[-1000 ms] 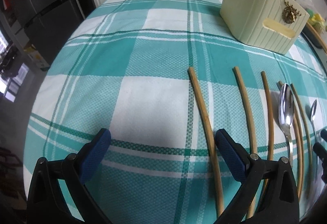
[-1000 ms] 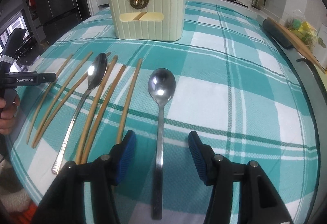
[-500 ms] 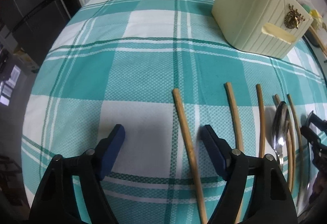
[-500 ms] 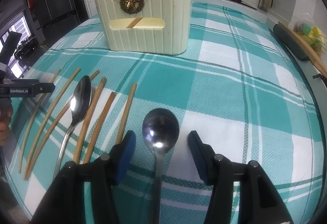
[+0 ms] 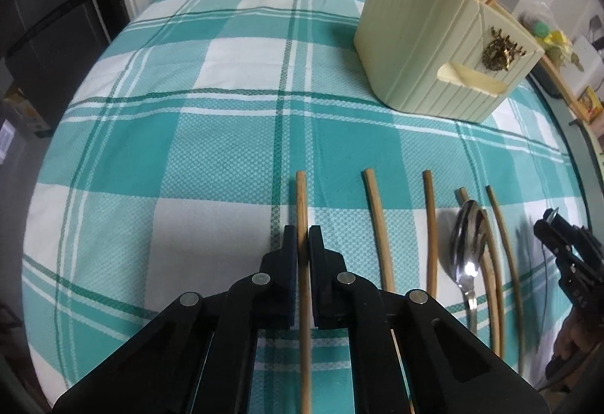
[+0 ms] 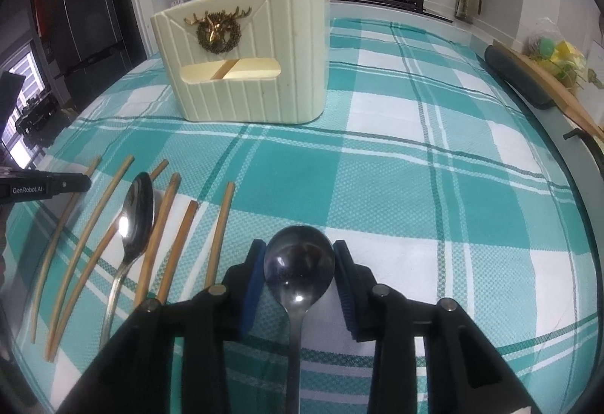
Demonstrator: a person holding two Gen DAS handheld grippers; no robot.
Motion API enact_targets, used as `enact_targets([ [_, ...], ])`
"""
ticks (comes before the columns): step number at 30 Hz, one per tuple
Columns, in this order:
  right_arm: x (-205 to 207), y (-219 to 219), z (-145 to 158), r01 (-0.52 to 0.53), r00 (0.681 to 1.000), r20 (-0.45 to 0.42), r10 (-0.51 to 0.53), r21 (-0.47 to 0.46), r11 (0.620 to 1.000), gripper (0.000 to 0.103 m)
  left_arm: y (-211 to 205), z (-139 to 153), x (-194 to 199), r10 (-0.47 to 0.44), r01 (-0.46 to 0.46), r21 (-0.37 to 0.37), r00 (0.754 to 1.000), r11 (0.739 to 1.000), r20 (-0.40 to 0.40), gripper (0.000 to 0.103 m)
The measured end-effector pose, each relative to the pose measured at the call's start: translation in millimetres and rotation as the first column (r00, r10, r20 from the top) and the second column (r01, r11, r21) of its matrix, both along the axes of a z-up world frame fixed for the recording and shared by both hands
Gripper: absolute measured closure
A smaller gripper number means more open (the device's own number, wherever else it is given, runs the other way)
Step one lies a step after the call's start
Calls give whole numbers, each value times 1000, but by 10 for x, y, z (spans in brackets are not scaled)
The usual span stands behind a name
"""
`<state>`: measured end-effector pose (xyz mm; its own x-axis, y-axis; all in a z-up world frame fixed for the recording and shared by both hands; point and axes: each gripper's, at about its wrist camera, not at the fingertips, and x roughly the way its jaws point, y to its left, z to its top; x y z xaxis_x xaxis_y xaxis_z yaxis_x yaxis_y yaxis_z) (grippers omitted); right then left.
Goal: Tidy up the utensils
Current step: 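Grasp the steel spoon handle with the right gripper while the left grasps a chopstick, then lift the spoon and chopstick and carry both grippers over the cream box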
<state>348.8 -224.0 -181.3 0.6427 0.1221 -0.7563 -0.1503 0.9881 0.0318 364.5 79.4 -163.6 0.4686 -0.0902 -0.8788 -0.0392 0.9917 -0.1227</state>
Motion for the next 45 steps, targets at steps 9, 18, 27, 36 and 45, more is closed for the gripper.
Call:
enact_targets([
  [9,-354,-194,627,-24,992,123,12,100,995,67,-40,843,-358,-39,51,-56,979,997,199,98],
  [18,-635,-287,1042,-38,977,214,3,158,987,67,-23,1450,-702,-62,99,-95,940,990,337,98],
  [27,-685,-273,1242,-43,965,262,-1,161,986,67,47,1586,-782,-43,99,-136,930,986,365,98],
  [36,-631,-210,1533,-73,952,306,28,135,988,67,95,1842,-746,-47,122,-166,917,978,397,99],
  [45,-354,-150,2037,-113,934,353,60,131,985,67,46,2503,-484,-63,160,-158,867,974,494,99],
])
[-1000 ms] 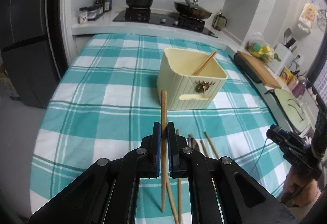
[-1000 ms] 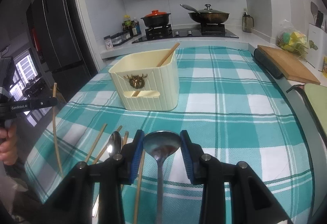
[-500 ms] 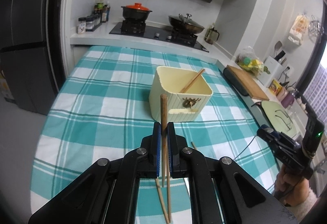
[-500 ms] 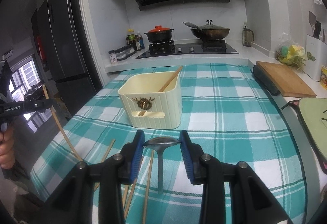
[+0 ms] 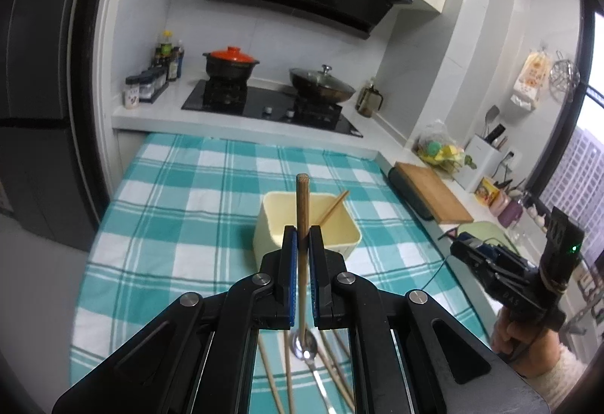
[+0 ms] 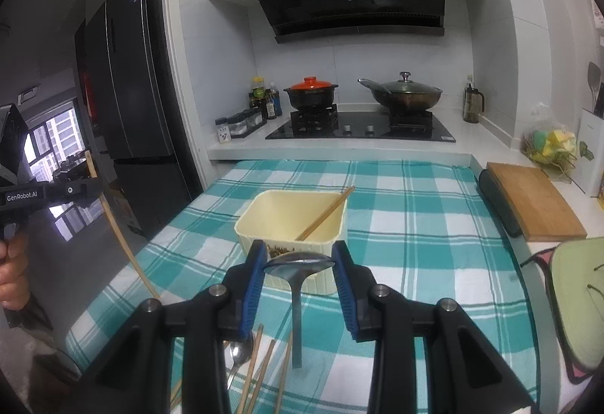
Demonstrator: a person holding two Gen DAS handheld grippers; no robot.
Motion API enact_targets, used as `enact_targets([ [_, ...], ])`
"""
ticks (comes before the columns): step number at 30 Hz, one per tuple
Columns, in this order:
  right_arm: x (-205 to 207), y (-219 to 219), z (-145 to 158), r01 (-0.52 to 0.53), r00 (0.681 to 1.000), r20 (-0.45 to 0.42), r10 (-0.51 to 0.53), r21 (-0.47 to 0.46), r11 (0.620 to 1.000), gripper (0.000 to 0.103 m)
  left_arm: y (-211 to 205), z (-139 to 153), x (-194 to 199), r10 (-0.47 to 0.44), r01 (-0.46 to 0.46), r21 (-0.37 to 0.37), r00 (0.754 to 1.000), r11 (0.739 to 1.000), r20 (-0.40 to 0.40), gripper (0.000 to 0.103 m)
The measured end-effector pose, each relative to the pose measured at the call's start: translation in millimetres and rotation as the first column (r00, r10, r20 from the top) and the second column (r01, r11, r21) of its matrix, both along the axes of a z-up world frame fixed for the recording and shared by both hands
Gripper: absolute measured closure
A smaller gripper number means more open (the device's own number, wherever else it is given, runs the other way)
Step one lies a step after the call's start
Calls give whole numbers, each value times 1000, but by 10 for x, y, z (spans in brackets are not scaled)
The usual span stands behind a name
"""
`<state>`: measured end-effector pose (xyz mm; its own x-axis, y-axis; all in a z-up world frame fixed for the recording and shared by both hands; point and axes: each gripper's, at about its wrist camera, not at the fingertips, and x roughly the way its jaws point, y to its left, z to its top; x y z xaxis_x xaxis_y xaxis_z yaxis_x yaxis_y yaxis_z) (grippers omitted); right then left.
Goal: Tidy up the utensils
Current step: 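Lift the spoon and chopstick and carry both grippers over the cream box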
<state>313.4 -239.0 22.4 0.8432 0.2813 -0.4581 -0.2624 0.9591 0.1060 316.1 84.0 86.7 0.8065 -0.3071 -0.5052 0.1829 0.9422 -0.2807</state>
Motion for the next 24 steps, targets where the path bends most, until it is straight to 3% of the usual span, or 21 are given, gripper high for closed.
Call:
enact_targets([
  [7,413,141,557,-20,997,75,22,-29,999,67,-166,443,484,9,-10,11,995,1000,95,99],
  [12,789,226,756,-19,994,110,21,-21,1000,67,-341,470,917,29,-33,29,993,999,118,99],
  [17,1235,272,614,-10,995,100,11,-10,1000,67,-488,126,1379,32,-34,62,999,997,41,99],
  [24,1863,224,-119,-1,993,-116,4,26,1000,67,-569,-648,1963,39,-27,81,987,996,-156,99],
])
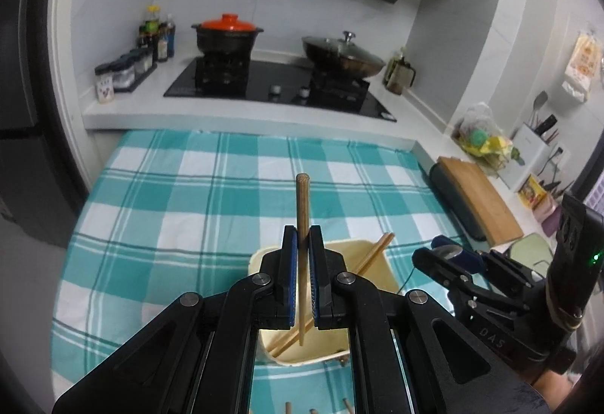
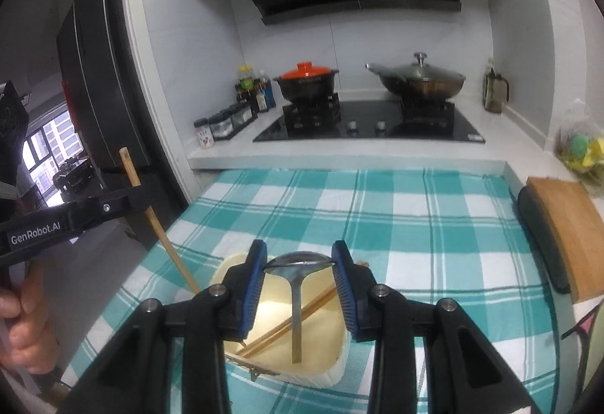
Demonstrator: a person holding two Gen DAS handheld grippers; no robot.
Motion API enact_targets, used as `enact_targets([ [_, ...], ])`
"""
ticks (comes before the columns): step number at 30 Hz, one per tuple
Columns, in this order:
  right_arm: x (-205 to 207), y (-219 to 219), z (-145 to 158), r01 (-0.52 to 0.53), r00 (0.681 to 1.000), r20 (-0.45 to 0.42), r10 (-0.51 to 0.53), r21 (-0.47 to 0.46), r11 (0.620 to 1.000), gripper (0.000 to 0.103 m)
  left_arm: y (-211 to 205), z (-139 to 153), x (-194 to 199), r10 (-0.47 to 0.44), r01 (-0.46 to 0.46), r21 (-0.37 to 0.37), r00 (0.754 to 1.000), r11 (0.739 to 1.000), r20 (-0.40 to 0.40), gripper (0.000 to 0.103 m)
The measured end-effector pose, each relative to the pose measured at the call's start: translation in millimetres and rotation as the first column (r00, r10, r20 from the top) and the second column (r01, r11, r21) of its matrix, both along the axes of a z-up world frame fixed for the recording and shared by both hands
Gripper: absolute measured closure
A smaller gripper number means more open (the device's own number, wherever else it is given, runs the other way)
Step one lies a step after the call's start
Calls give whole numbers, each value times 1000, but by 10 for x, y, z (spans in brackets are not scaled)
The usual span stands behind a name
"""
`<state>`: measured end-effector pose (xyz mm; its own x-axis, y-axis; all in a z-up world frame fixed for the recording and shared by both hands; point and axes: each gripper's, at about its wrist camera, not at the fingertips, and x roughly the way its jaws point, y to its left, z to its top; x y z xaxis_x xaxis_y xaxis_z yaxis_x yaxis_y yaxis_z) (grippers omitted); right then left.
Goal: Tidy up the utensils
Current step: 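Lift the spoon and chopstick and carry both grippers over the cream box, then open the right gripper to drop the spoon while the left releases its chopstick into the box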
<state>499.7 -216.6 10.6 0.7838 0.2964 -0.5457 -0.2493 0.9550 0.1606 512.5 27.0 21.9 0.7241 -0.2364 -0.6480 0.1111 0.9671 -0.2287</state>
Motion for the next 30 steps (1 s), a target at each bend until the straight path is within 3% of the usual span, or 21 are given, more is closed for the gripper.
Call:
enact_targets([
  [6,264,4,-521,8,994,-106,-10,-19,1000,67,-51,-468,291,16,-15,11,995,1000,-93,99],
  [8,329,39,-640,0,990,-143,-5,-33,999,67,-47,-532,329,26,-24,18,996,1000,-91,99],
  [12,404,76,-712,-2,986,-165,-6,-44,999,67,8,-549,402,16,-18,-14,994,1000,-111,99],
  [22,539,81,-741,30,981,-191,-36,-34,999,67,-104,-559,501,-9,10,10,993,1000,-115,98],
  [23,557,69,-744,37,979,-198,-42,-28,999,67,-125,-558,510,-6,9,25,992,1000,-122,95],
  [25,583,48,-735,40,978,-203,-42,-12,999,65,-147,-531,504,10,-3,49,991,999,-134,67],
  [26,581,48,-712,50,980,-191,-54,-27,998,50,-129,-491,471,22,-16,48,992,999,-121,46],
  [28,544,33,-641,69,984,-159,-75,-47,997,34,-58,-381,358,40,-37,36,996,999,-75,40],
  [30,458,-23,-509,63,990,-124,-66,-26,998,34,36,-252,218,39,-37,26,997,999,-64,40],
])
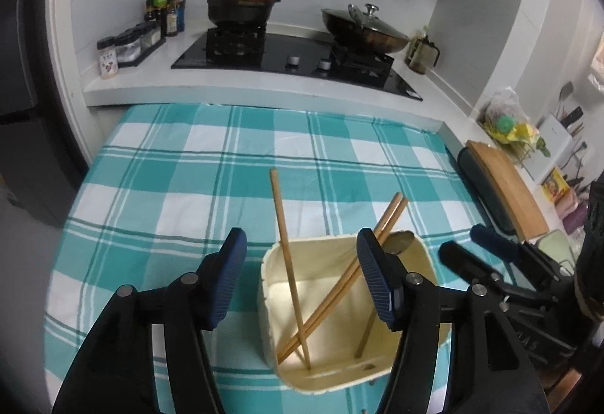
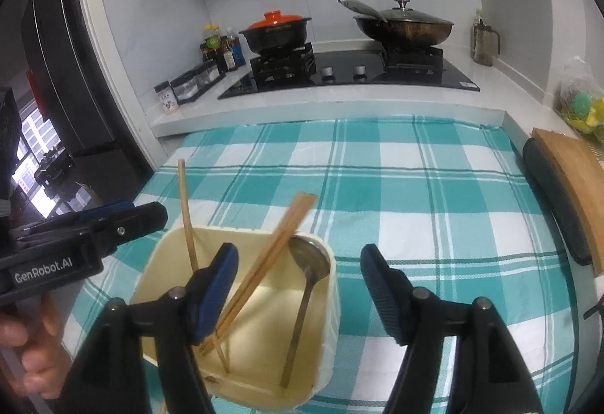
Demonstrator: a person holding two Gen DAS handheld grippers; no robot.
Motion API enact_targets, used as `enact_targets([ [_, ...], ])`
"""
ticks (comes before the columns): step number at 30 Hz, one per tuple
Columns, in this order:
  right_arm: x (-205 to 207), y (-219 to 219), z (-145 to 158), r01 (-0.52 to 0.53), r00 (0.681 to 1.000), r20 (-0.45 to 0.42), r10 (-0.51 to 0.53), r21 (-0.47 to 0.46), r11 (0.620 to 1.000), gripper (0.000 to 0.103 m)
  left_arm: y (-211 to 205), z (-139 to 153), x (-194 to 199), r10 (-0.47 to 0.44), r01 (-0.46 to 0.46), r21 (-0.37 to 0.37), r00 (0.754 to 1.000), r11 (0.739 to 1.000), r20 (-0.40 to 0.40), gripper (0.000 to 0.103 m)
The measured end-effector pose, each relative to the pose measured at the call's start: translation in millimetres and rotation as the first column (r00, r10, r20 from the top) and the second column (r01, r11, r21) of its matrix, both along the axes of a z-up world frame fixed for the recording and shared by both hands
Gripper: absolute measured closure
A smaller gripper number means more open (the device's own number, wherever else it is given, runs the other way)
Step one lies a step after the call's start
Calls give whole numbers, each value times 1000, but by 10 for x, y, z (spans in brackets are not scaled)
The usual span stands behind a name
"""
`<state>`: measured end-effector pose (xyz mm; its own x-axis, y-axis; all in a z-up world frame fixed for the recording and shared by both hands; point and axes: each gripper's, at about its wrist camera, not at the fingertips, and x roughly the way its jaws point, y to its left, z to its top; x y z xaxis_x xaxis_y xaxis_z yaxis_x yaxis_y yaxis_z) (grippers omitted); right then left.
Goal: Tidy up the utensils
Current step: 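Open the right gripper to drop the spoon while the left releases its chopstick into the box, then move both grippers back toward the remaining chopsticks and spoon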
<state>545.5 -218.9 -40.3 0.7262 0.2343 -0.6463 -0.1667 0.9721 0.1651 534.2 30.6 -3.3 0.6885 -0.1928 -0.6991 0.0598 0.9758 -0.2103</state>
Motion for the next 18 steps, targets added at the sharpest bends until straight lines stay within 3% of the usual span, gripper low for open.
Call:
enact_targets([
  [5,-459,-190,410,2,995,96,-2,2,1000,34,353,359,-636,-6,6,5,1000,1000,14,33],
  [9,-987,-274,580,-34,994,103,39,-51,998,34,613,513,-1337,-28,26,65,999,998,37,24],
  [13,-1595,-349,501,-75,993,79,84,-102,992,34,759,424,-1964,-39,37,109,999,993,12,23],
  [18,-2255,-462,167,-37,997,58,44,-117,992,34,778,97,-2660,-49,50,90,999,995,-11,22],
])
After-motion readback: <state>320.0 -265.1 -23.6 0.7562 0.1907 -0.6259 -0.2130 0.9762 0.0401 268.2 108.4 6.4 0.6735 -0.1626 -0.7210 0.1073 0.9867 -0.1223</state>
